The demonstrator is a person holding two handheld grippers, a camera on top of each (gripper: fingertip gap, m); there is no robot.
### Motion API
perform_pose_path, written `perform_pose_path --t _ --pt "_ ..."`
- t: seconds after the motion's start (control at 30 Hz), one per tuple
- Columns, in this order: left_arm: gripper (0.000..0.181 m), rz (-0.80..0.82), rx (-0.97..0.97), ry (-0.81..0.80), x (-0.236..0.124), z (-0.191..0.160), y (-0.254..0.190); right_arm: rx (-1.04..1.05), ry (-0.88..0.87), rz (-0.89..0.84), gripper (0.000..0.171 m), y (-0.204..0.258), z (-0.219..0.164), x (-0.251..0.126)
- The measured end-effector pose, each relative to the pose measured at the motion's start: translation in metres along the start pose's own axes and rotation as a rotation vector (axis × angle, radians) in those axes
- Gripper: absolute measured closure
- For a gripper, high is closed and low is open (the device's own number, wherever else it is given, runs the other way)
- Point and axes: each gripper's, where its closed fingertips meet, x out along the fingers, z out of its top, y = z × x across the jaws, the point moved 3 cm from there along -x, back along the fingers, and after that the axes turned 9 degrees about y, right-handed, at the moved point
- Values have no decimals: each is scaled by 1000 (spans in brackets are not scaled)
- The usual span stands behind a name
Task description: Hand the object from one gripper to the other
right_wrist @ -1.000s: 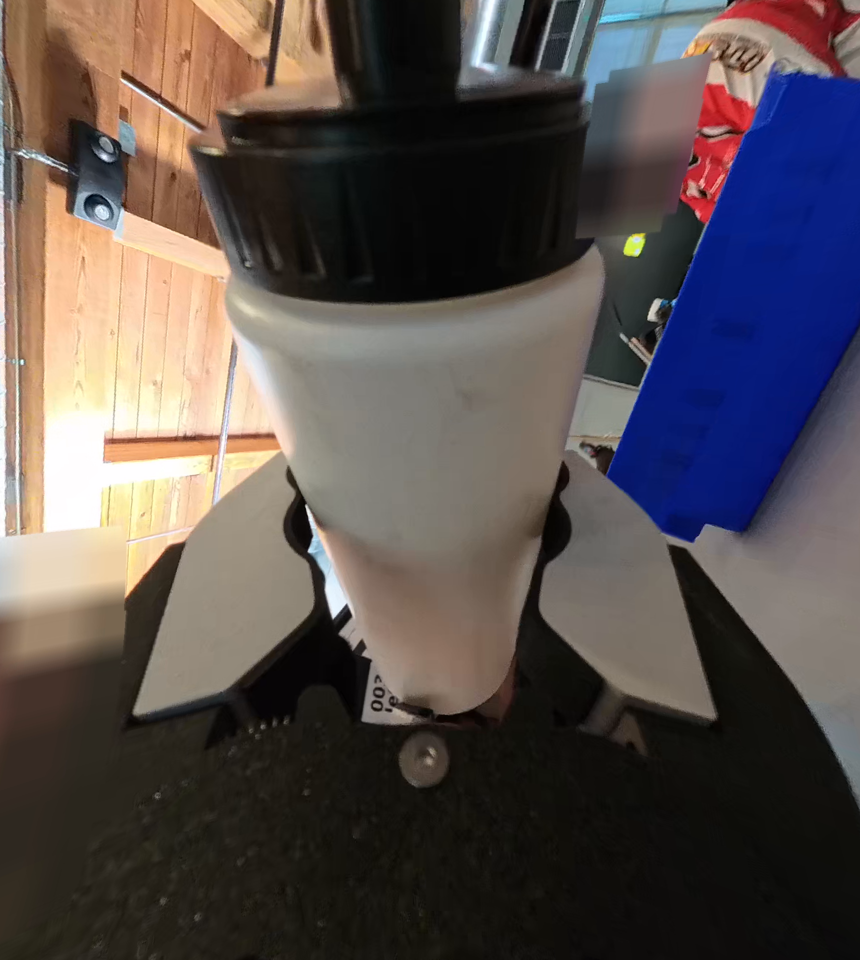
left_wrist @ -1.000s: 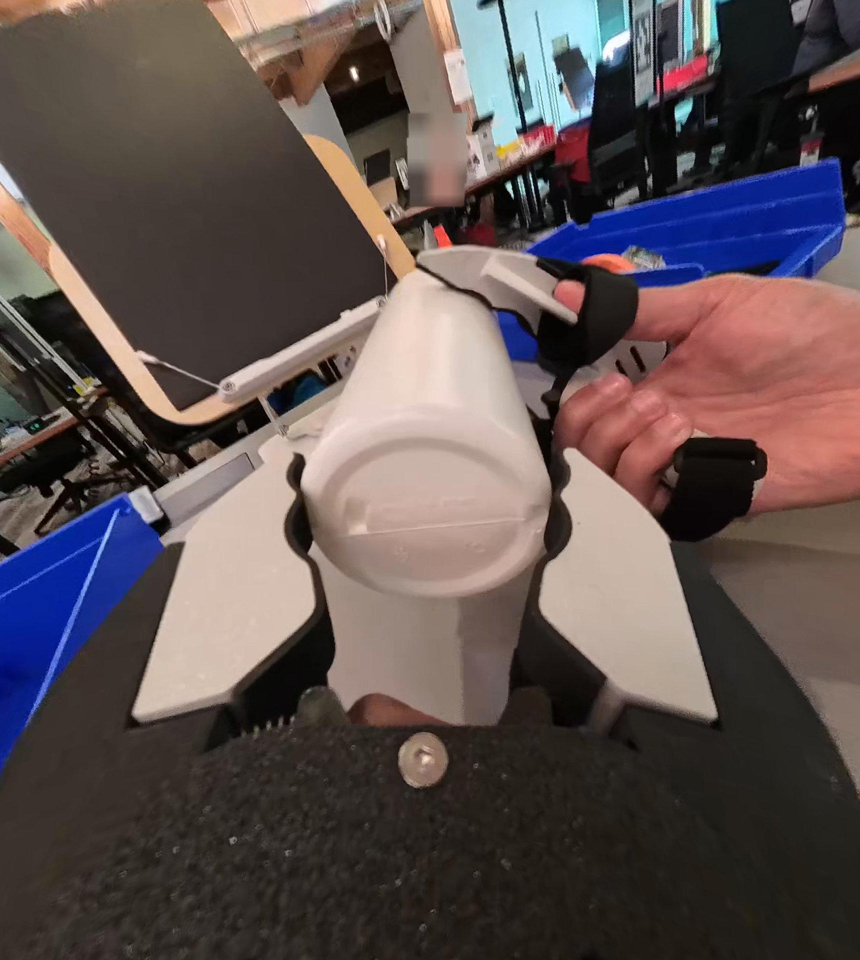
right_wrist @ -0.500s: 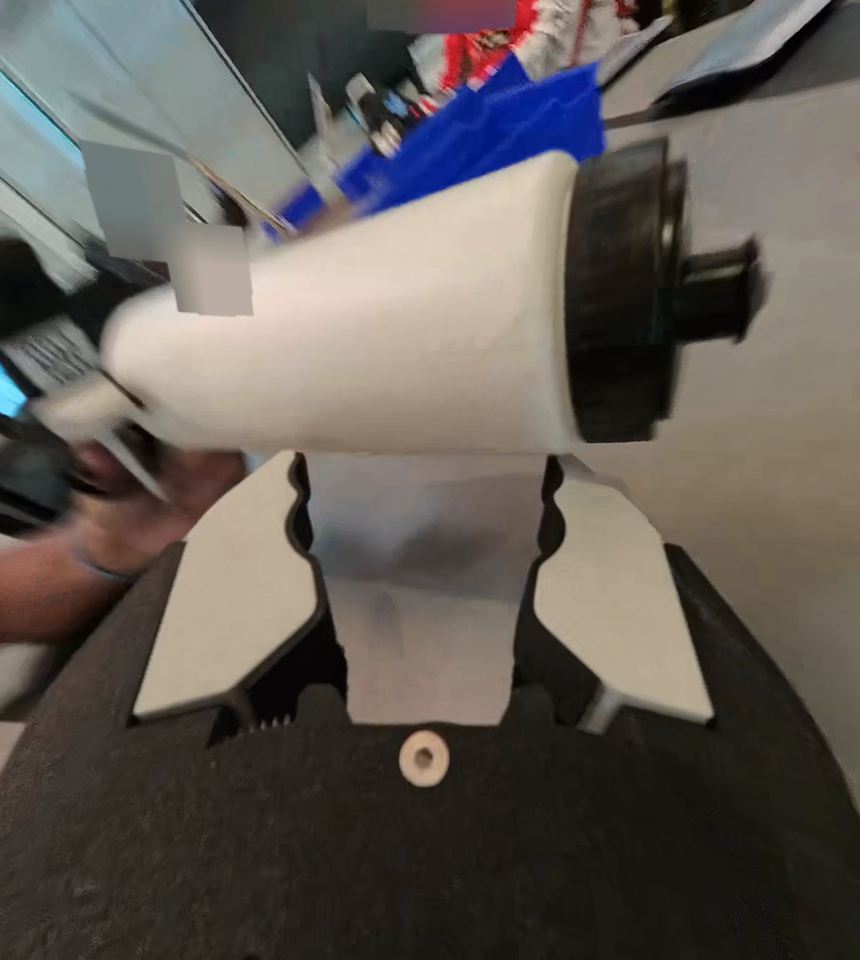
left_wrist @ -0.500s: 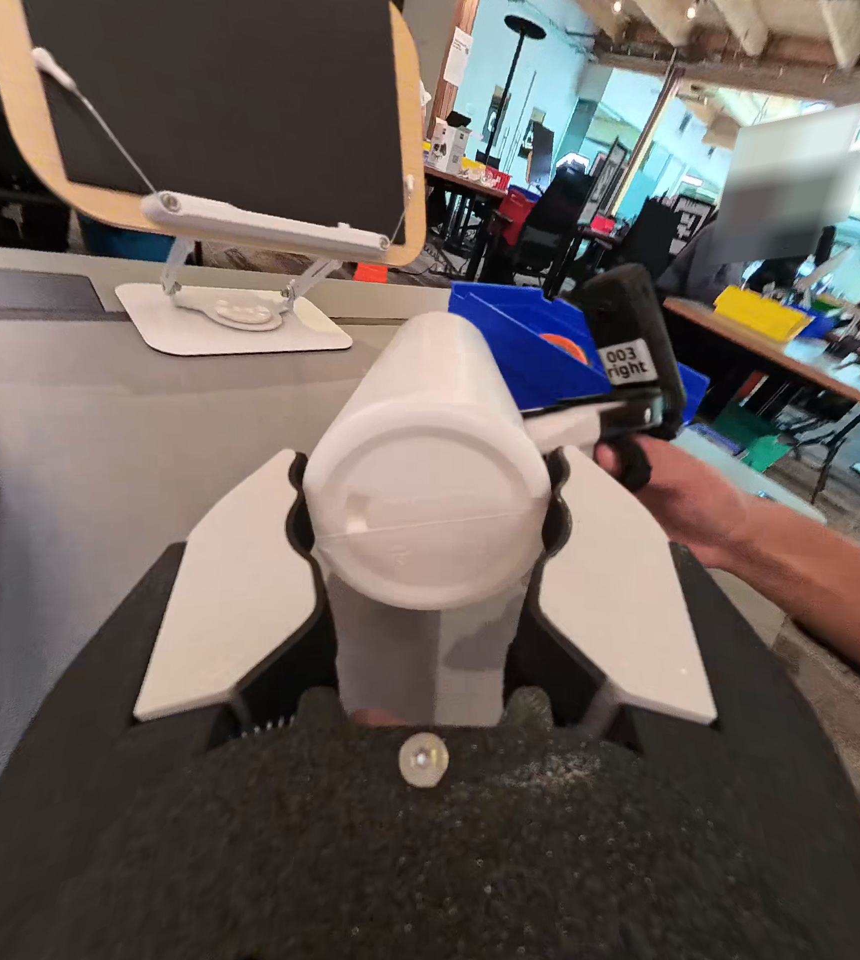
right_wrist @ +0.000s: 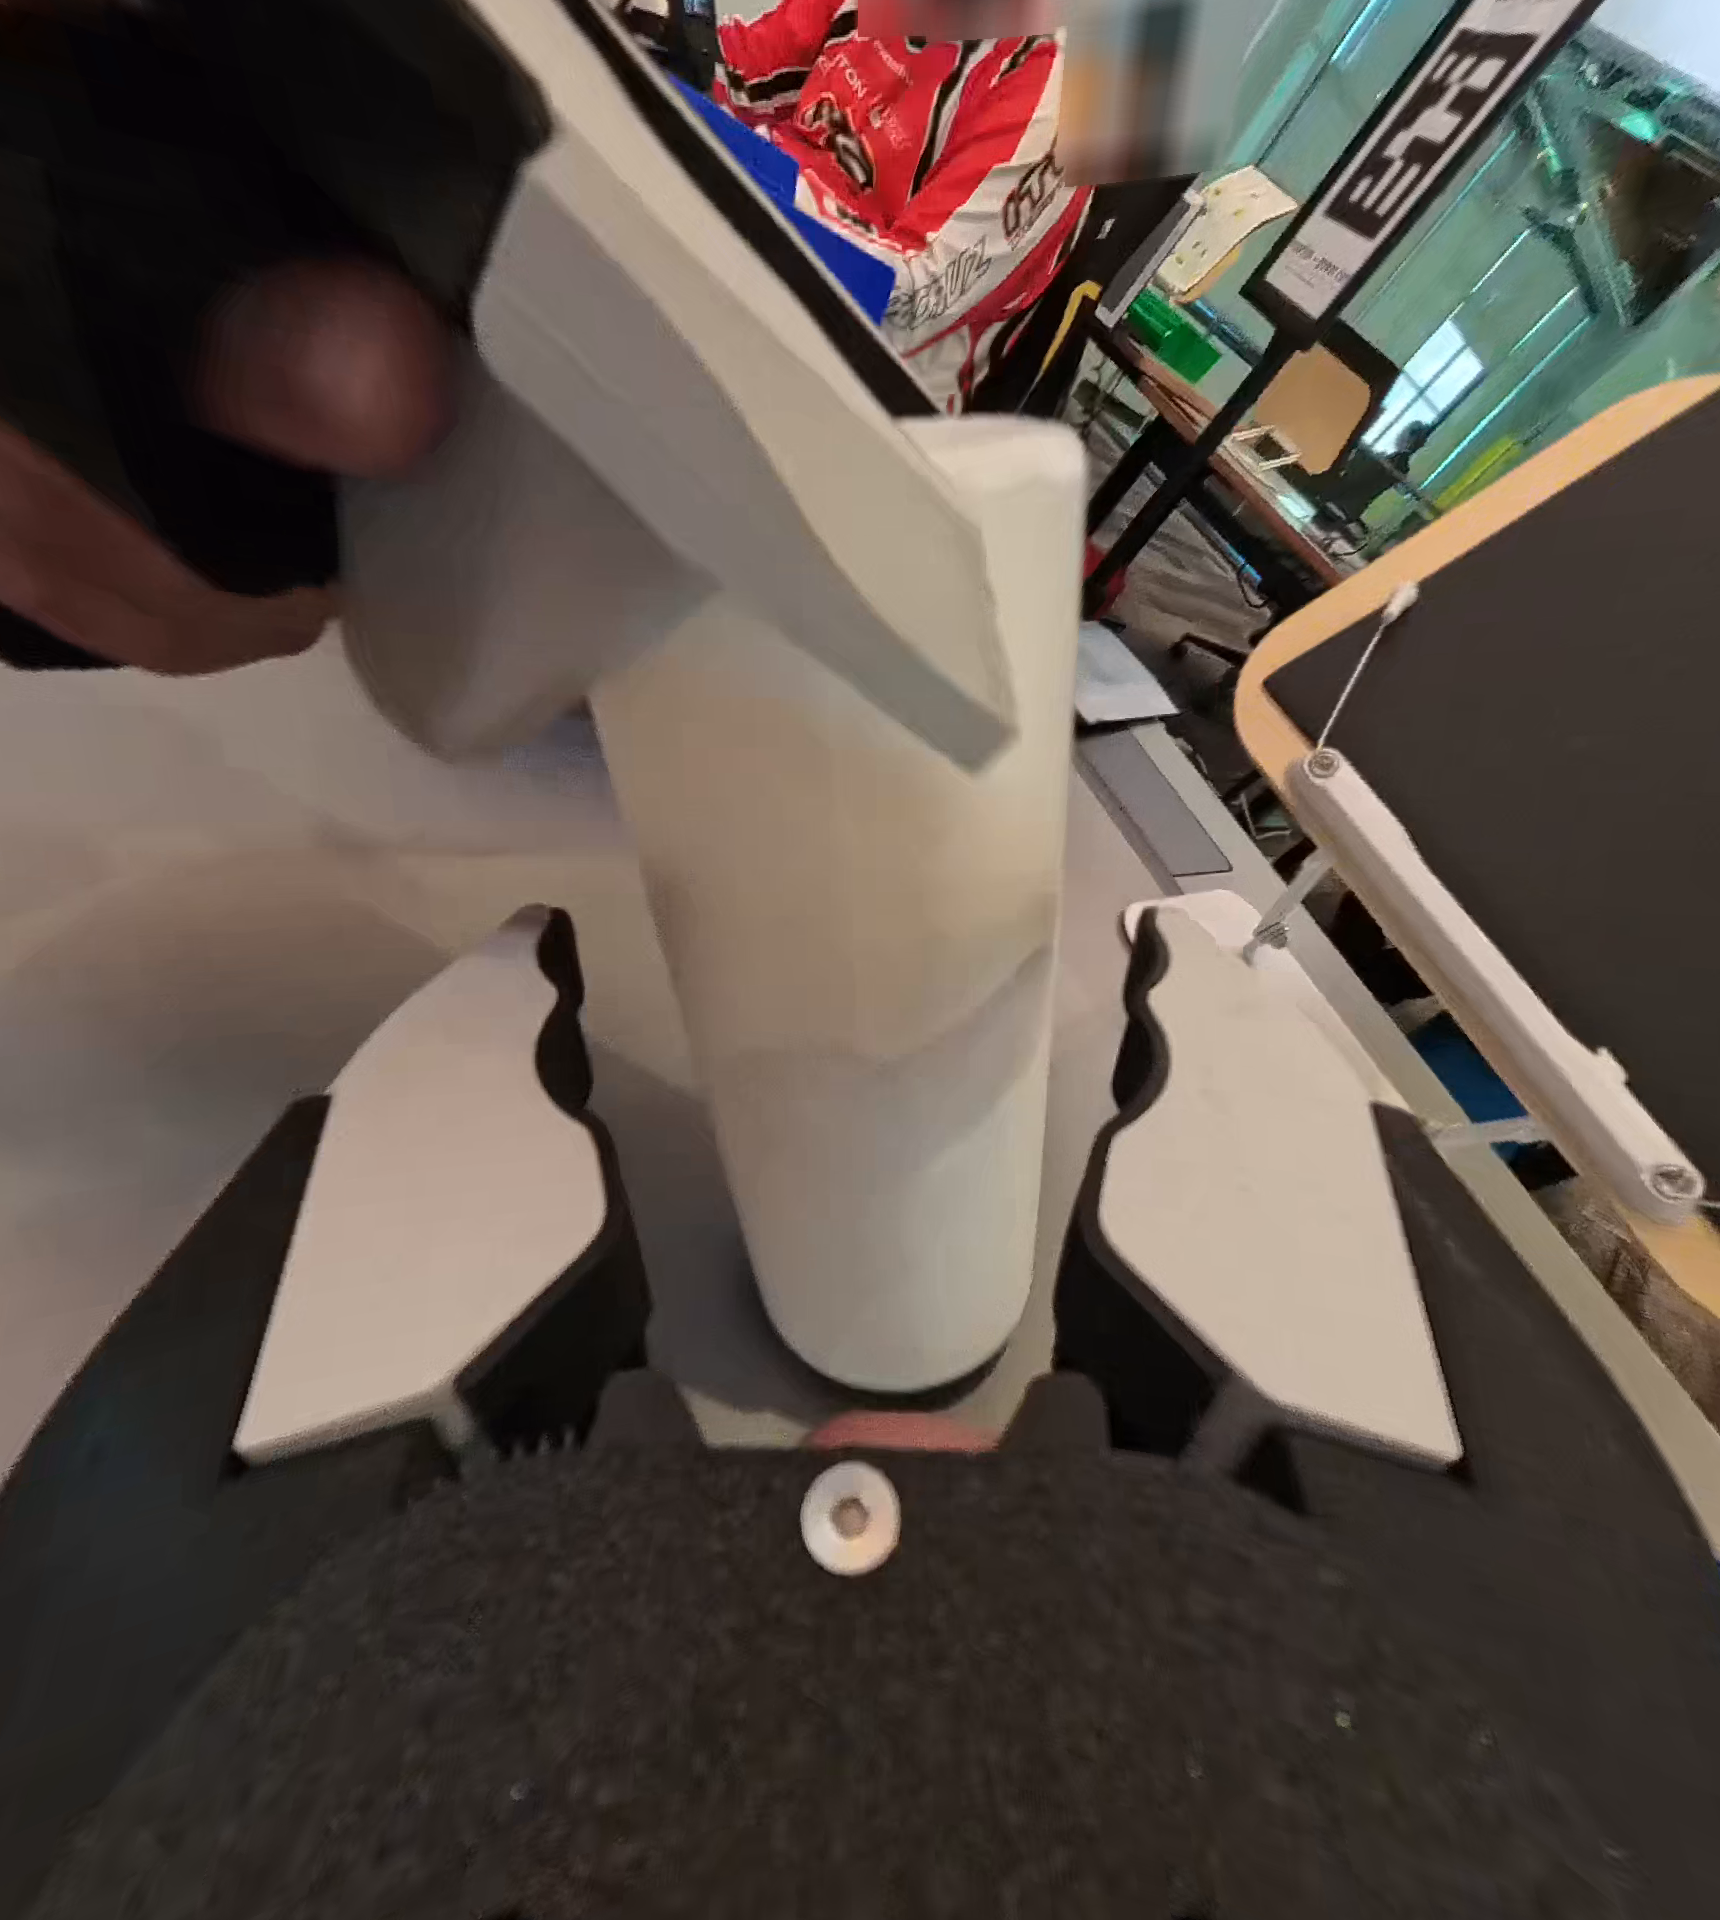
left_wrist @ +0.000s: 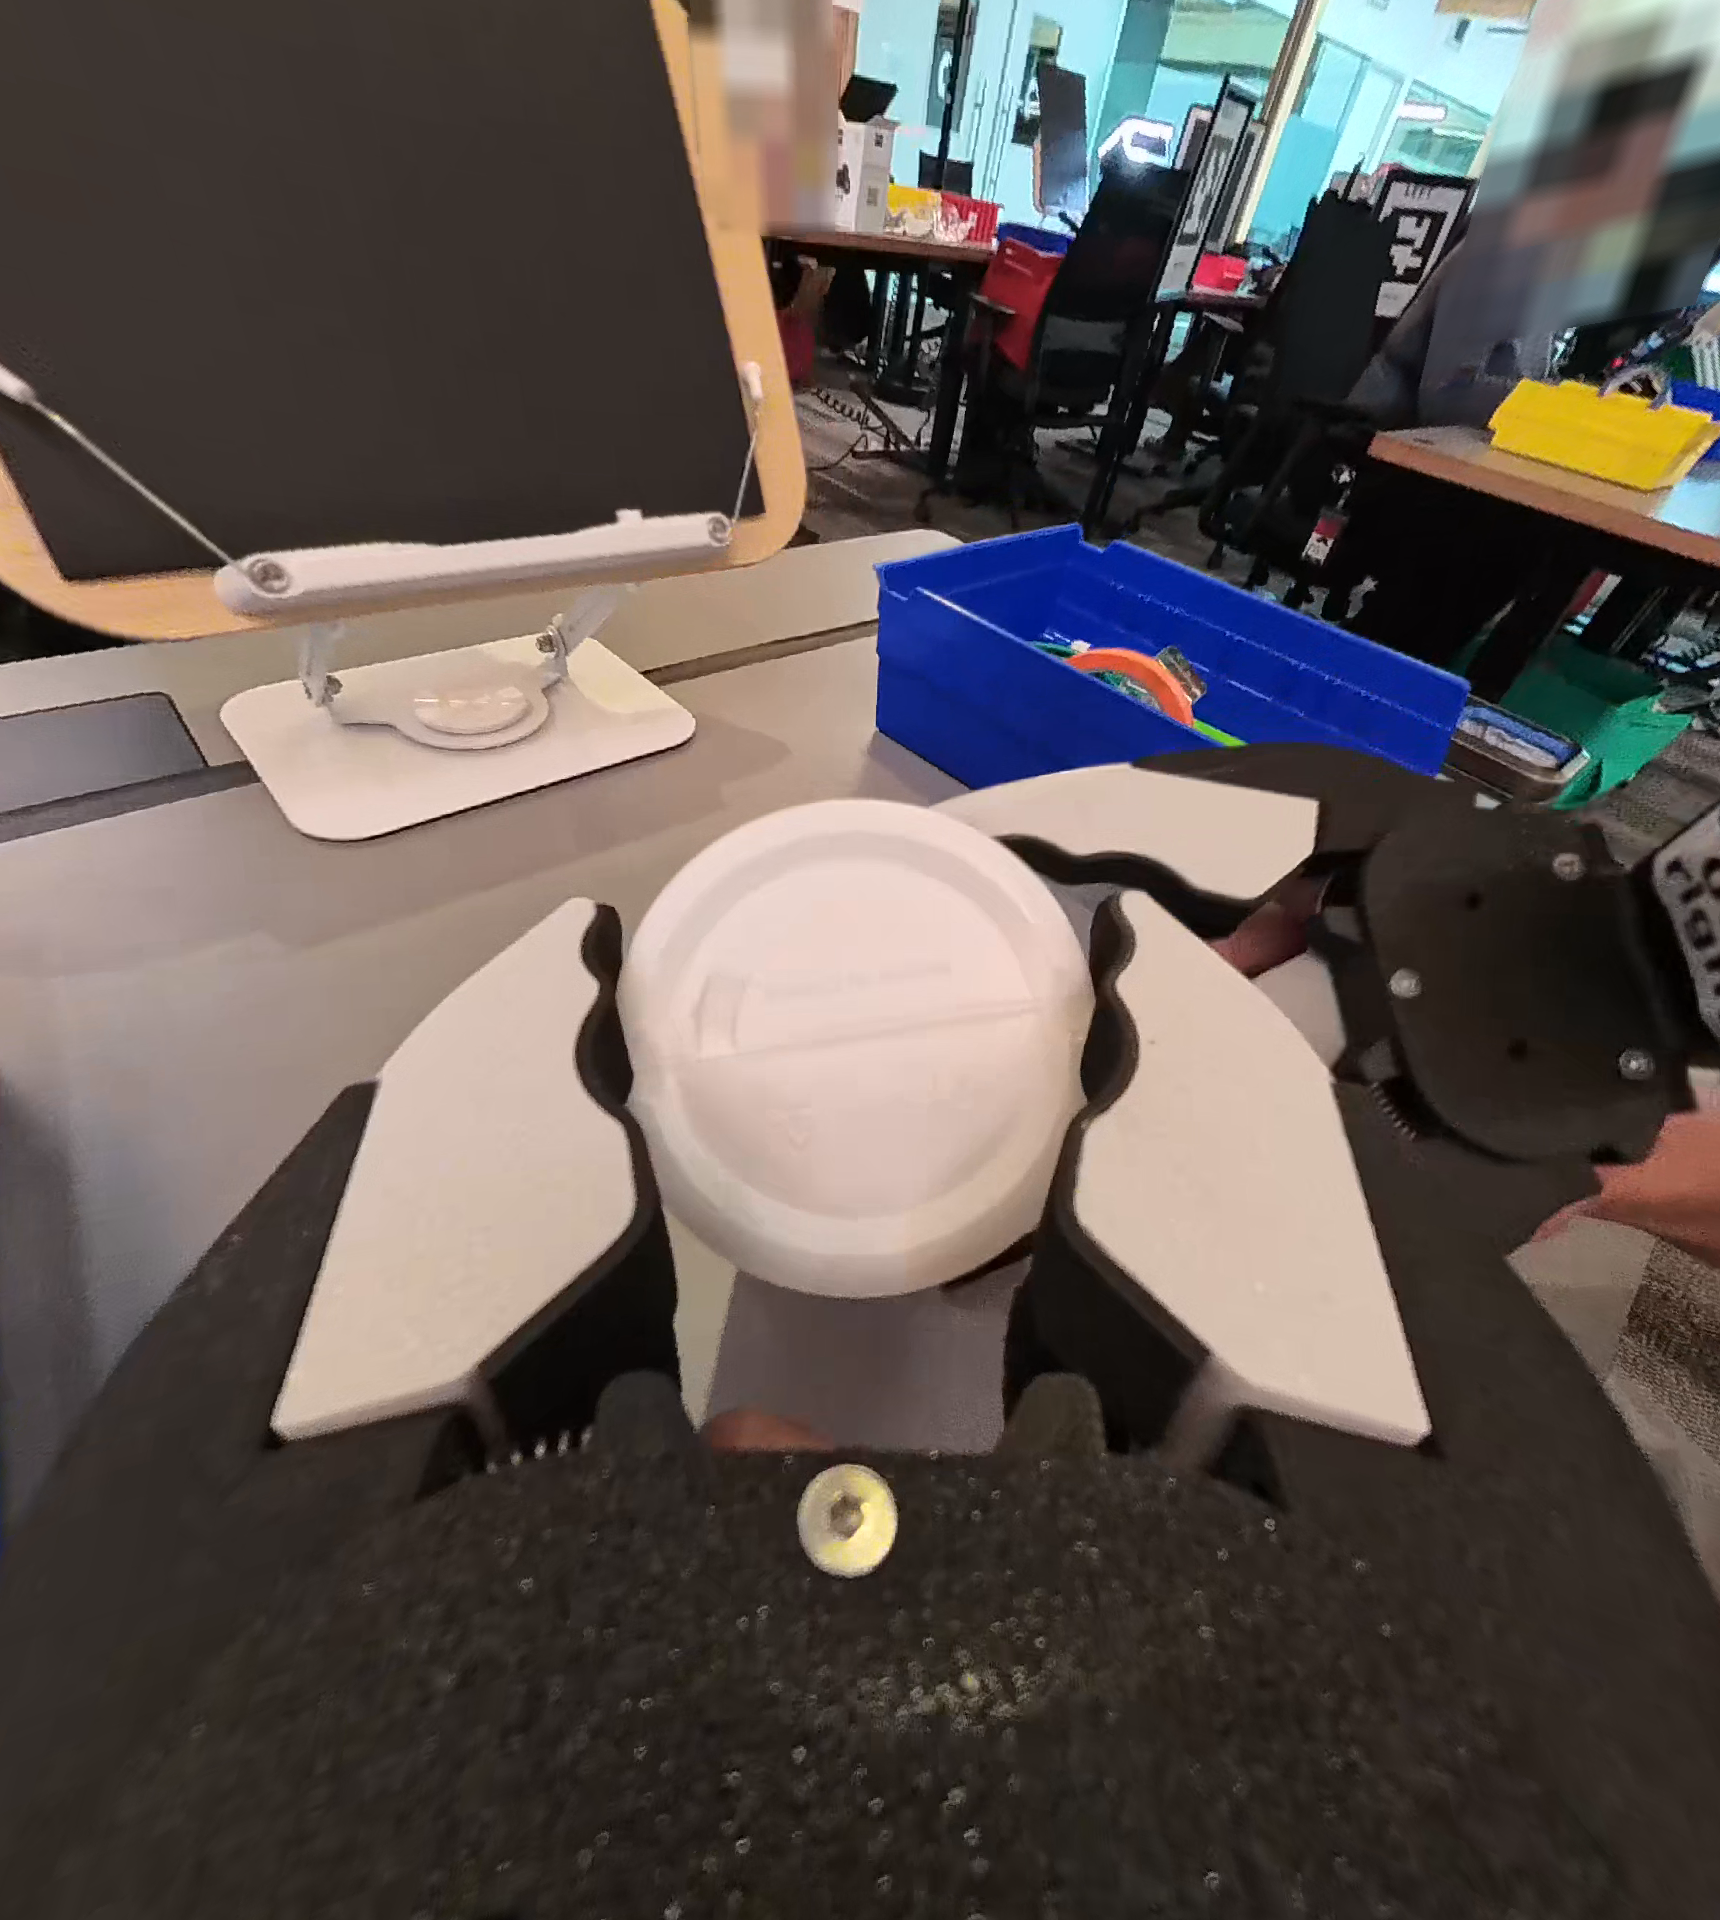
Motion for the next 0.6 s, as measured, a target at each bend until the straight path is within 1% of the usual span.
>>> perform_pose_path --t 0.03,0.1,0.17,0.27,0.33,0.4,0.43,0.5,0.53,0.6 --pt "95 0 5 9 2 2 -3 -5 11 -22 72 -2 2 3" --pt "95 6 11 19 5 7 -7 -43 42 -76 79 -9 2 9" --pt "95 31 35 21 7 11 -9 -78 42 -84 88 -11 4 10" --pt "95 62 78 38 8 13 -14 -115 28 -112 89 -15 2 7" --pt "96 50 64 -2 5 16 -19 -130 -7 -117 88 -17 3 3" --pt "98 52 46 -73 -4 20 -21 -113 5 -148 88 -26 -1 -1" --pt "96 50 24 -115 -11 21 -20 -82 -2 -149 89 -34 -3 -4" --pt "99 39 -54 -176 -25 16 -11 34 -36 -138 89 -54 -5 -15" --pt "101 20 -78 -178 -27 7 -7 113 -68 -111 89 -65 -3 -22" --pt "94 -8 -73 -106 -21 -22 -1 307 -158 -5 89 -85 2 -35"
